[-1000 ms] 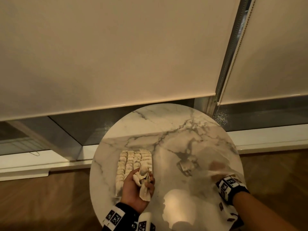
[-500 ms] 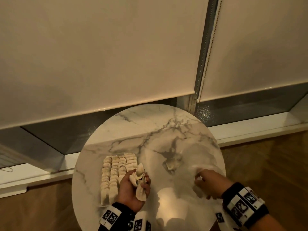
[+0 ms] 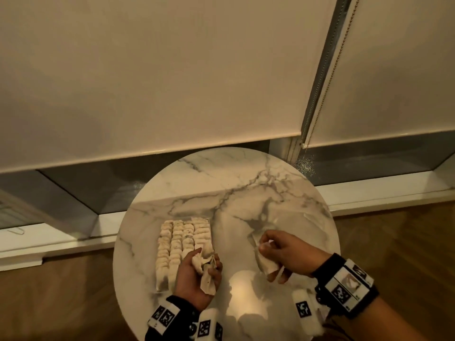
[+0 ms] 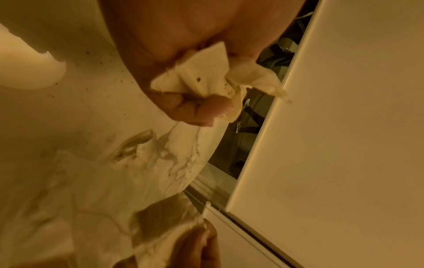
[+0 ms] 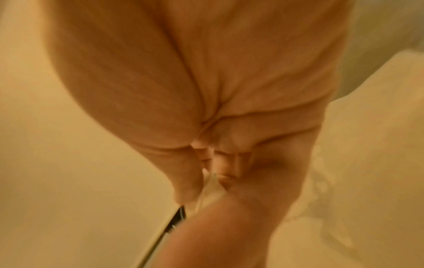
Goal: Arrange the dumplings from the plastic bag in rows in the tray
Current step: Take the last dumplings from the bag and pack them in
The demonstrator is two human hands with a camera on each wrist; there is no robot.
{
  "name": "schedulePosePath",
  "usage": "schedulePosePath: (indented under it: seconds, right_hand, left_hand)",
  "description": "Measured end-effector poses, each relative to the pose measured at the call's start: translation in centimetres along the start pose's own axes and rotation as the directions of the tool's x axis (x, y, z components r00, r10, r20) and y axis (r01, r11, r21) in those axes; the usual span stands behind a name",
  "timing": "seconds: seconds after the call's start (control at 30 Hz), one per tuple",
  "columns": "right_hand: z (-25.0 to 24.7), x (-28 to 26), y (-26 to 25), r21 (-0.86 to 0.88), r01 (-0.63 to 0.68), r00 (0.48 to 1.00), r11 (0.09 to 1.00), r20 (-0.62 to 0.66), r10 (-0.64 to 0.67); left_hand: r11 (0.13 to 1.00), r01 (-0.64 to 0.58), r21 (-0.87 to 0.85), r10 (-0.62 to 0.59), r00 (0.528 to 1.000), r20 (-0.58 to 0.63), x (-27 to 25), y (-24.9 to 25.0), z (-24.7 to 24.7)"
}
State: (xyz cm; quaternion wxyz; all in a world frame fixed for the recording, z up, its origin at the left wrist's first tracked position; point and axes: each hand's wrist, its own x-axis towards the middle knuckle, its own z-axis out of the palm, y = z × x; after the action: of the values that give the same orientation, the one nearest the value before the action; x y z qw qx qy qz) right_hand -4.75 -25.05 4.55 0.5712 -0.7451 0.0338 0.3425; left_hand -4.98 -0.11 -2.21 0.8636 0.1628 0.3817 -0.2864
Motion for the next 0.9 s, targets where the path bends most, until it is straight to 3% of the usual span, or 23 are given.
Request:
schedulePosePath:
  seconds: [0.1,0.27,0.43,0.53,0.63,0.8,0.9]
  right_hand:
    - [2.6,3.0,-0.8,0.003,-0.046,0.998,0.999,-0.034,0.046]
    - [6.9,8.1,-1.4,-0.091,-0.028,0.999,0.995,-0.04,0.024]
    - [10.1,12.3,-1.5,-0.281,-0.007,1.0,0.96,-0.031,-0.002]
    - [11.6,14.4,-1.6,-0.585,0.042,0.996,0.81,-0.035,-0.077]
    - [13.0,16.5,-1.3,-0.777,0.062,0.994,0.627,-0.008,-0.108]
    - [14.2,18.4,-1.5,-0.891,0.087,0.985,0.445,0.143,0.093]
    - [14.4,19.4,-1.8,-0.935,0.057,0.981,0.349,0.116,0.152]
  left_hand:
    - [0.998,-0.005,-0.066,0.004,1.0,-0.002,-1.0,2.2,-1.9]
    - [0.981,-0.105,-0.161,0.115,0.992,0.058,-3.2,6.1,-6.3]
    - [0.955,-0.165,-0.248,0.167,0.986,-0.014,-5.1,9.6,-10.0]
    - [0.935,-0.214,-0.285,0.22,0.976,-0.011,-5.7,11.2,-11.8]
    - [0.921,-0.241,-0.305,0.249,0.968,-0.013,-5.9,12.6,-13.0]
    - [0.917,-0.227,-0.327,0.248,0.968,0.025,-5.5,14.6,-14.0]
    - [0.935,-0.202,-0.293,0.207,0.978,-0.014,-5.0,15.7,-14.0]
